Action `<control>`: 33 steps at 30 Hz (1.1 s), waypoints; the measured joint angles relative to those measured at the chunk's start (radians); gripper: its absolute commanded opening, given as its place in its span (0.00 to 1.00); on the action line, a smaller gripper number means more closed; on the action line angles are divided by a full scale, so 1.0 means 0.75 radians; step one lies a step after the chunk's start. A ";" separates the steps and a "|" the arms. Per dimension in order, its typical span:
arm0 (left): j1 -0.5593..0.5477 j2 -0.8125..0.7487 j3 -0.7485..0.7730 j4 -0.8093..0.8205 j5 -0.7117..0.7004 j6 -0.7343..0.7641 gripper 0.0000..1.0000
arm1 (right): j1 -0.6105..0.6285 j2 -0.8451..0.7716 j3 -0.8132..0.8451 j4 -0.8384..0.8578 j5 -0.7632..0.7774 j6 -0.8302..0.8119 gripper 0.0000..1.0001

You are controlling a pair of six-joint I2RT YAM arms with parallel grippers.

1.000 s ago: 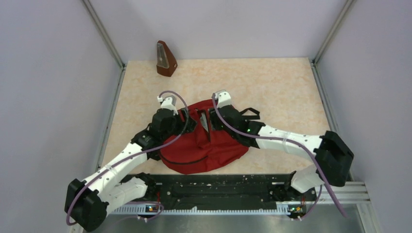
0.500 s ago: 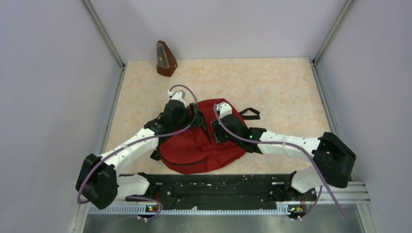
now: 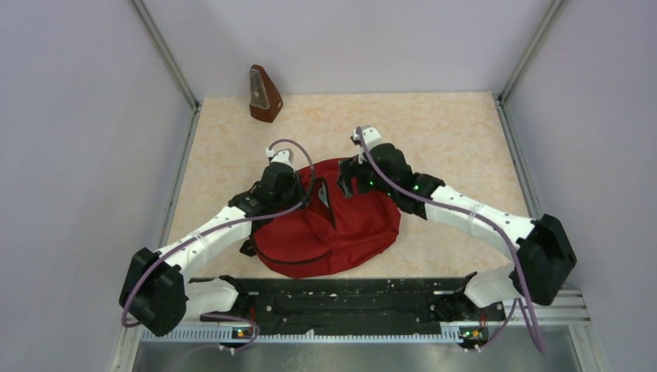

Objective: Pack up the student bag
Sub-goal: Zip the student bag at the center of the board.

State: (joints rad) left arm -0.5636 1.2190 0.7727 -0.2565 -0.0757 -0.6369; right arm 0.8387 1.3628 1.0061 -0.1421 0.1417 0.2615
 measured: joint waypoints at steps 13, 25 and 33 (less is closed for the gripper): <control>0.001 -0.051 -0.085 -0.003 -0.024 -0.032 0.00 | -0.193 0.690 0.544 0.038 -0.499 -0.057 0.67; 0.001 -0.051 -0.105 0.018 -0.004 -0.033 0.00 | -0.199 0.947 0.676 0.049 -0.794 0.084 0.52; 0.001 -0.051 -0.106 0.027 0.007 -0.039 0.00 | -0.199 0.992 0.690 0.124 -0.867 0.182 0.33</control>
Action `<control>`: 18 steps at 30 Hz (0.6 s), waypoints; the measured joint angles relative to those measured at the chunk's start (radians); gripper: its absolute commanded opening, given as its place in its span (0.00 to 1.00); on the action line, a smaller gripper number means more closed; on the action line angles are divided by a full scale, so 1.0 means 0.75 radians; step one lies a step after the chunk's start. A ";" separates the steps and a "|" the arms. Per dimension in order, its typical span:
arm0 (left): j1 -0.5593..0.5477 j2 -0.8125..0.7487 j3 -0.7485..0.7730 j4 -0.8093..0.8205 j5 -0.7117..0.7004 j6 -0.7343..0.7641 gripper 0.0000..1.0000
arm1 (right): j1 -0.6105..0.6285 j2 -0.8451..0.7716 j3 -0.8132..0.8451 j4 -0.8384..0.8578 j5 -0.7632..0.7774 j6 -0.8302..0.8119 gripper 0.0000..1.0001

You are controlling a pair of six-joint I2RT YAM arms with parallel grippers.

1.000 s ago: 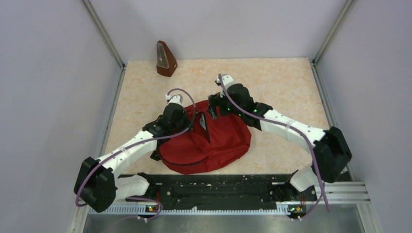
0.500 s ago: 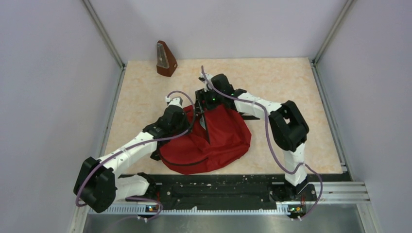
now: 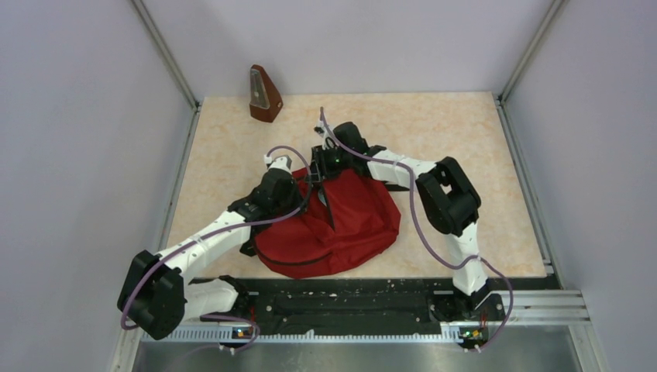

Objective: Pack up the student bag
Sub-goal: Zip the student bag at the center of the board.

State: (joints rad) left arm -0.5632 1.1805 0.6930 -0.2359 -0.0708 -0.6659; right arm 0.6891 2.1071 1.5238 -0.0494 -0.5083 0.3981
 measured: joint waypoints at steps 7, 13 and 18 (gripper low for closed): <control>0.001 0.000 0.000 0.005 0.004 -0.012 0.00 | 0.000 0.026 0.018 0.031 0.019 0.055 0.07; 0.001 -0.001 -0.001 0.006 0.006 -0.017 0.08 | 0.000 0.026 0.017 0.079 0.053 0.098 0.00; 0.002 -0.014 0.000 -0.006 0.003 -0.010 0.43 | 0.000 0.006 -0.044 0.152 0.073 0.137 0.00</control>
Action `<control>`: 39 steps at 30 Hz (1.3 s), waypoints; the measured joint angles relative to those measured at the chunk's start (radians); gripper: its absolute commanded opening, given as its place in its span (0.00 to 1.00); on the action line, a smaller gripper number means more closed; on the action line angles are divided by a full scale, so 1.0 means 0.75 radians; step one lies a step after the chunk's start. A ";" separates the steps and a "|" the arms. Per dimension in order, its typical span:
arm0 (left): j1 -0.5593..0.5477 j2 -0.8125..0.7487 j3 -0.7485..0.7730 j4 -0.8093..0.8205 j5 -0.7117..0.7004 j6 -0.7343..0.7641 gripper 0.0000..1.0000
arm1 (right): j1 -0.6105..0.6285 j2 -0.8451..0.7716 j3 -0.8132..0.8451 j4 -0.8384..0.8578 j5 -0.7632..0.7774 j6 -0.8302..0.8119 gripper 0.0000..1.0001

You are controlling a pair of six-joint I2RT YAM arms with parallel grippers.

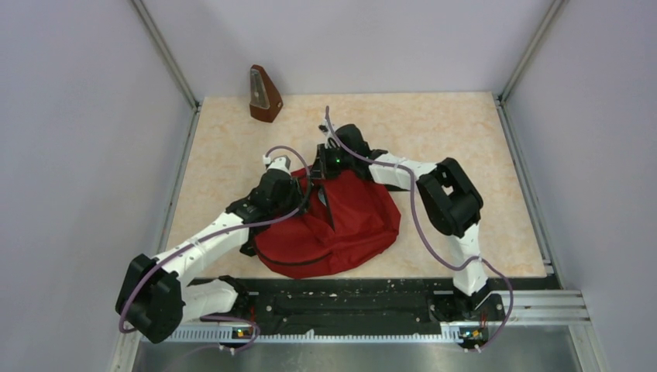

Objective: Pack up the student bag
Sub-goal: Zip the student bag at the center of the board.

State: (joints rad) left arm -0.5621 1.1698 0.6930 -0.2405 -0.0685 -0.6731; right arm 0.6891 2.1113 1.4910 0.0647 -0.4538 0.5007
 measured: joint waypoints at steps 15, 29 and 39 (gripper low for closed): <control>0.067 -0.211 0.000 -0.039 -0.037 -0.005 0.68 | 0.000 -0.315 -0.270 0.185 0.032 0.013 0.00; 0.132 0.052 0.013 0.279 0.014 -0.084 0.60 | 0.009 -0.463 -0.571 0.314 0.032 0.042 0.00; 0.137 0.283 0.185 0.301 0.043 -0.033 0.63 | 0.047 -0.549 -0.628 0.362 0.069 0.048 0.00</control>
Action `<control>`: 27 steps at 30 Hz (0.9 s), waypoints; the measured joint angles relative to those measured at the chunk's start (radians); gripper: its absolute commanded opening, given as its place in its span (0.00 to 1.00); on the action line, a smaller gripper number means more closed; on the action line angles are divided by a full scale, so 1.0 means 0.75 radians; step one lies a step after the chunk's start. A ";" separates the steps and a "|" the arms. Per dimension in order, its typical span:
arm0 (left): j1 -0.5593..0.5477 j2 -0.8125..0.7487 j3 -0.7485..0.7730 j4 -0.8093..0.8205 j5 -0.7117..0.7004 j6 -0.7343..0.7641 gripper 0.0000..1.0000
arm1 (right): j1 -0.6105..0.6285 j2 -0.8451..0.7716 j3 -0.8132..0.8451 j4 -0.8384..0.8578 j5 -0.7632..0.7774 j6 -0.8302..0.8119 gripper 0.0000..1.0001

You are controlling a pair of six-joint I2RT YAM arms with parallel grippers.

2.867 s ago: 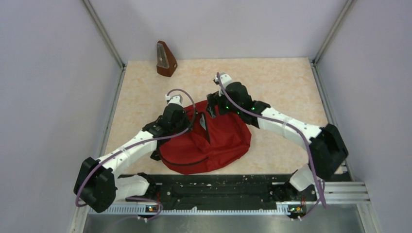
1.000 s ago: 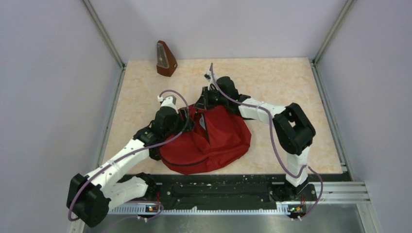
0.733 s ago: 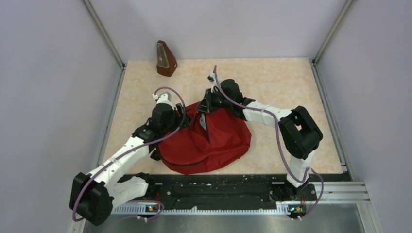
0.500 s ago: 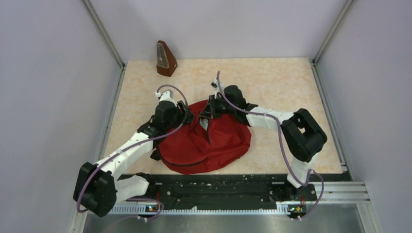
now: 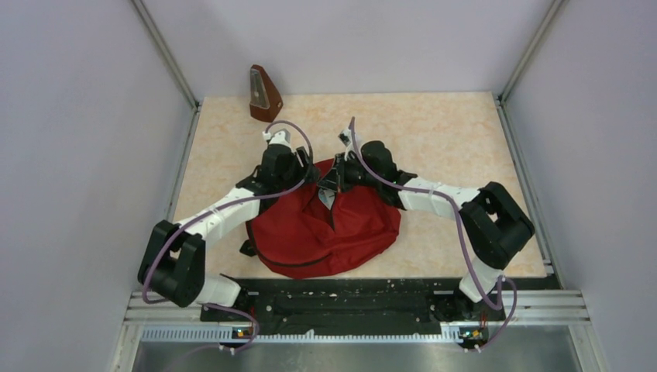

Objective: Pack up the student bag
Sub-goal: Zip the student bag at the center of the board.

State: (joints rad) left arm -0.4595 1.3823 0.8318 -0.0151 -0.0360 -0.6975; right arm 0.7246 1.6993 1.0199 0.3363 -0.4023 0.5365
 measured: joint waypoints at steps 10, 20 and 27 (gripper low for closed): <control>0.001 0.170 0.143 -0.092 0.101 0.098 0.38 | 0.020 0.000 0.000 -0.003 0.027 -0.025 0.00; 0.005 0.264 0.228 -0.196 0.134 0.136 0.12 | 0.026 0.006 0.002 -0.009 0.057 -0.052 0.00; -0.006 0.255 0.188 -0.197 0.132 0.126 0.00 | 0.026 0.011 0.003 -0.010 0.088 -0.064 0.00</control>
State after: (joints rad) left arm -0.4641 1.5738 0.9730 -0.1631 0.0628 -0.6029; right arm 0.7444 1.7073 1.0222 0.3290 -0.3363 0.4889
